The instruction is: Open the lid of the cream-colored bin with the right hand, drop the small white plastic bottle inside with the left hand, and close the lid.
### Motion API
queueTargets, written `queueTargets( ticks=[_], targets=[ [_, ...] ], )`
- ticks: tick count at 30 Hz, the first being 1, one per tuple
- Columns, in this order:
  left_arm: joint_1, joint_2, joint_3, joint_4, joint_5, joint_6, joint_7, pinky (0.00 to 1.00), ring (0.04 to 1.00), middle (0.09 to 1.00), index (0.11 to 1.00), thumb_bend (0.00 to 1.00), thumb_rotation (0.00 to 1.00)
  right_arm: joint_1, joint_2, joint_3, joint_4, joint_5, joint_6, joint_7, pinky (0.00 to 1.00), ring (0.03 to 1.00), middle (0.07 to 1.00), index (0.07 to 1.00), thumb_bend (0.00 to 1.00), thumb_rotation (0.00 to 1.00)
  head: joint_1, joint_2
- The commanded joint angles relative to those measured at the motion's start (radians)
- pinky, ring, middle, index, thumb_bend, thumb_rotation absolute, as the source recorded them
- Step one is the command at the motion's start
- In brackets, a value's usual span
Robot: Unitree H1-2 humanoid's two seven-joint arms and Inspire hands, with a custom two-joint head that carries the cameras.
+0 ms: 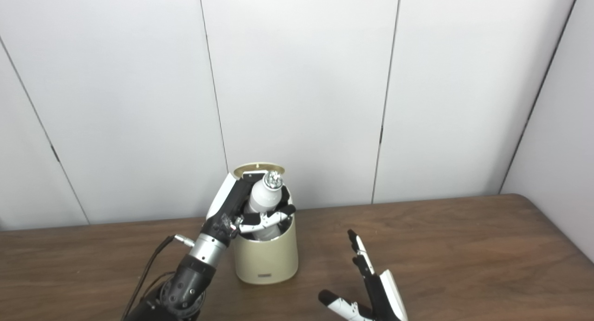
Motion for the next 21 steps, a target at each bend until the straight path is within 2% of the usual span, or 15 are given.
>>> queueTargets(
  ticks=[1,7,11,16,20,21],
  targets=[
    [-0.039,-0.015,0.023,-0.018,-0.006,-0.019,-0.010,0.45,0.515,0.496,0.440,0.50,0.00,-0.015,0.007,0.003,-0.044,-0.004,-0.013,-0.006,0.91,0.964,0.981,0.985,1.00,0.80,-0.004,0.001],
    [-0.037,-0.021,0.029,-0.013,0.014,-0.019,-0.008,0.45,0.515,0.496,0.440,0.50,0.00,-0.006,0.009,0.004,-0.063,0.003,0.000,0.000,0.91,0.966,0.980,0.985,1.00,0.80,-0.002,0.010],
    [-0.047,-0.013,0.020,0.009,0.034,-0.019,0.016,0.44,0.514,0.499,0.440,0.50,0.00,-0.002,0.005,0.001,-0.067,0.007,0.002,0.003,0.92,0.972,0.984,0.989,1.00,0.81,0.000,0.013],
    [-0.053,-0.002,0.022,0.035,0.034,-0.019,0.004,0.46,0.519,0.503,0.441,0.50,0.00,-0.001,0.002,0.000,-0.063,0.012,-0.005,0.005,0.93,0.975,0.985,0.990,1.00,0.80,0.003,0.017],
    [-0.051,0.006,0.017,0.040,0.037,-0.019,-0.005,0.51,0.586,0.524,0.462,0.52,0.00,0.000,0.001,-0.003,-0.058,0.022,-0.008,0.005,0.94,0.977,0.986,0.989,1.00,0.79,0.006,0.017],
    [-0.050,0.007,0.016,0.040,0.037,-0.019,-0.007,0.52,0.596,0.559,0.476,0.52,0.03,0.000,0.001,-0.003,-0.058,0.021,-0.007,0.004,0.94,0.976,0.986,0.989,1.00,0.79,0.007,0.018]
  ],
)
